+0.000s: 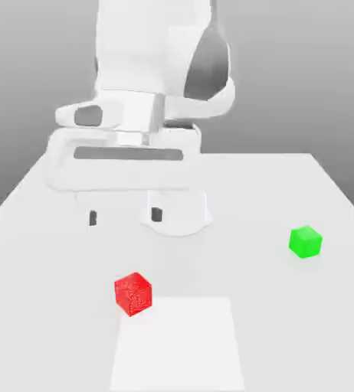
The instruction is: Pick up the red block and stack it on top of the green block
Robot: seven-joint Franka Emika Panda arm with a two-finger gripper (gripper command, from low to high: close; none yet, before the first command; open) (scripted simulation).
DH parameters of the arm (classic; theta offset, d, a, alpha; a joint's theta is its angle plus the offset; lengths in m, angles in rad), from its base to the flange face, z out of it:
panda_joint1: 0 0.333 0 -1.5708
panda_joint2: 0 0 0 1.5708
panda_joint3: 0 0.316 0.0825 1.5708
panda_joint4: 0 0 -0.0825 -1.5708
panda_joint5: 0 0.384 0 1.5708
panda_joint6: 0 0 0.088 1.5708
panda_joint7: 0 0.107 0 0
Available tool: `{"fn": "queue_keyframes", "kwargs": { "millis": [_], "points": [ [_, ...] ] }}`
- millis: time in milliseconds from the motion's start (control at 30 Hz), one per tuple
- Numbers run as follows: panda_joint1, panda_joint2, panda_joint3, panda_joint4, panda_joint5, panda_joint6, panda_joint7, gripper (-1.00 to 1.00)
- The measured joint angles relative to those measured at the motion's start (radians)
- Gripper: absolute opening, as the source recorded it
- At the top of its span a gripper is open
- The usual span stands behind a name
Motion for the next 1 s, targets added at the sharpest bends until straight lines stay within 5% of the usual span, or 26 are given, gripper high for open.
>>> {"fn": "queue_keyframes", "kwargs": {
  "millis": [167,300,433,467,700,867,1000],
  "points": [
    [0.023,0.149,-0.082,-0.129,0.049,0.121,-0.225,0.00],
    [0.051,0.293,-0.067,-0.129,0.202,0.241,-0.351,0.00],
    [-0.085,0.439,0.112,-0.107,0.387,0.361,-0.488,0.00],
    [-0.113,0.457,0.141,-0.104,0.393,0.378,-0.493,-1.00],
    [-0.121,0.453,0.147,-0.105,0.386,0.372,-0.487,-1.00],
    [-0.102,0.293,0.075,-0.130,0.193,0.240,-0.347,-1.00],
    [-0.105,0.164,0.101,-0.148,0.137,0.131,-0.293,-1.00]
  ]
}}
